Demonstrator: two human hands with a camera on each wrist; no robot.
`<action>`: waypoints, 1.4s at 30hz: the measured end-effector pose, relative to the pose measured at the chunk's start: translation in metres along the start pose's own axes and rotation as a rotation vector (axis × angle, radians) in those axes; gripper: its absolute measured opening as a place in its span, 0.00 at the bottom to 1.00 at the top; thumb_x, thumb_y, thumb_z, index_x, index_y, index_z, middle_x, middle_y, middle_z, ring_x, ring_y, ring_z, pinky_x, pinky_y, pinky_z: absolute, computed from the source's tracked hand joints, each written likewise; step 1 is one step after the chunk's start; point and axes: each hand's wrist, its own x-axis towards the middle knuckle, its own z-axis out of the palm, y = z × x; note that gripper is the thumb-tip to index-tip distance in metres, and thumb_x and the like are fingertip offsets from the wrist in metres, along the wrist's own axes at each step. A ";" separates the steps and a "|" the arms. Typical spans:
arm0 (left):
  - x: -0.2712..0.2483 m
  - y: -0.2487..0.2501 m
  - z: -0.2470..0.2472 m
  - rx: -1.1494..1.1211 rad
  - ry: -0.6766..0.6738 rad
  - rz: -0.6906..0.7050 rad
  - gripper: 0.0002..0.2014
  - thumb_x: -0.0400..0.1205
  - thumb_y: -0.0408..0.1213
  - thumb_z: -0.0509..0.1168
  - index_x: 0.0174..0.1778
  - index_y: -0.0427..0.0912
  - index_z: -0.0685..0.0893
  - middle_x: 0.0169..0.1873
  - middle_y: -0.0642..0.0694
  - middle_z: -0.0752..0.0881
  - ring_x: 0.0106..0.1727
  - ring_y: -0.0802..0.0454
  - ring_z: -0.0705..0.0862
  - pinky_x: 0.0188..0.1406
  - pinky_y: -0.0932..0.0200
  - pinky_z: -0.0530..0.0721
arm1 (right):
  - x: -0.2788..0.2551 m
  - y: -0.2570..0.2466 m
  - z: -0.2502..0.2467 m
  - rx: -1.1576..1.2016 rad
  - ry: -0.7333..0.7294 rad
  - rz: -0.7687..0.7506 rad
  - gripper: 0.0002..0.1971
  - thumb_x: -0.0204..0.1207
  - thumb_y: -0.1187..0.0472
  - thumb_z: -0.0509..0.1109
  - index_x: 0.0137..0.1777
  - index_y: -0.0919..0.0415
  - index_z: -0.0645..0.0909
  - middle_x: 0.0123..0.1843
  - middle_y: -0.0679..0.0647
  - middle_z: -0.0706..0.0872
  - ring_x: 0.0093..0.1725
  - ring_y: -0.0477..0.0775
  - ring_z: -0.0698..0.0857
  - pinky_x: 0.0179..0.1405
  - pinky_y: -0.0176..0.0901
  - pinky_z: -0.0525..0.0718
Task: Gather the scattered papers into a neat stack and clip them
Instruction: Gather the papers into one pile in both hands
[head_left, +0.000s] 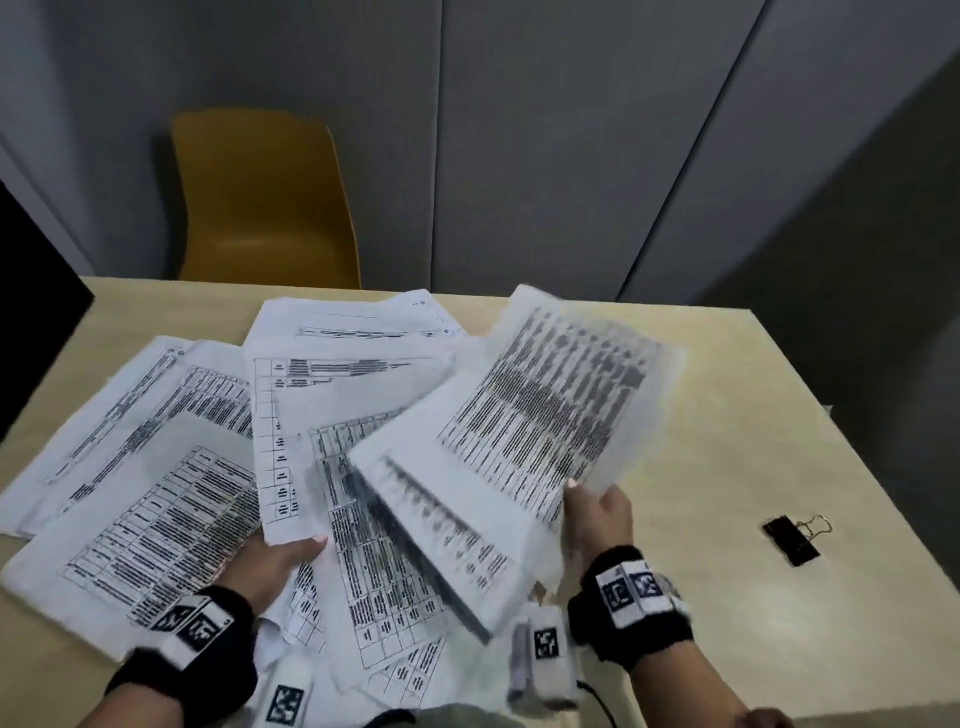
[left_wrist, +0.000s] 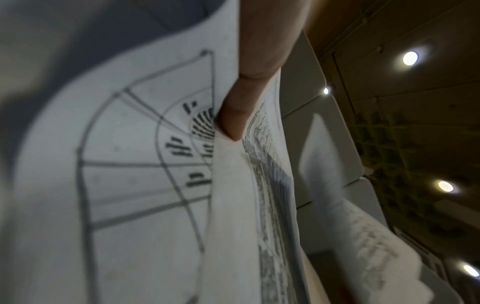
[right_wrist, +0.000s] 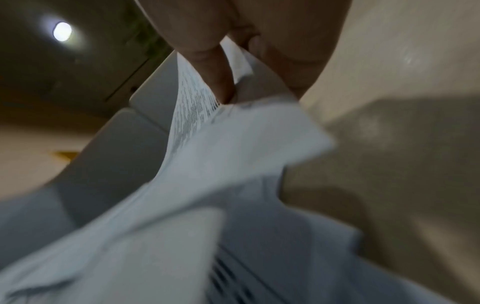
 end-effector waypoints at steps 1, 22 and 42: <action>0.000 0.002 0.001 0.001 -0.019 0.004 0.24 0.80 0.36 0.65 0.72 0.35 0.72 0.73 0.35 0.75 0.72 0.37 0.73 0.73 0.43 0.65 | -0.004 0.006 0.002 -0.032 -0.020 0.012 0.14 0.79 0.68 0.63 0.62 0.72 0.72 0.44 0.57 0.79 0.41 0.54 0.77 0.42 0.39 0.77; 0.021 0.002 -0.014 -0.086 0.022 0.219 0.15 0.78 0.30 0.67 0.58 0.50 0.83 0.55 0.45 0.88 0.49 0.49 0.87 0.51 0.52 0.84 | 0.016 0.037 -0.018 -0.246 -0.266 0.198 0.14 0.67 0.66 0.76 0.49 0.73 0.82 0.45 0.65 0.88 0.44 0.63 0.86 0.48 0.49 0.82; 0.060 -0.033 -0.049 0.763 0.325 0.234 0.38 0.80 0.52 0.62 0.81 0.59 0.48 0.84 0.47 0.42 0.84 0.42 0.41 0.77 0.33 0.40 | 0.005 0.025 -0.024 -0.074 -0.421 0.435 0.08 0.69 0.65 0.70 0.43 0.72 0.81 0.24 0.66 0.86 0.17 0.62 0.84 0.16 0.45 0.83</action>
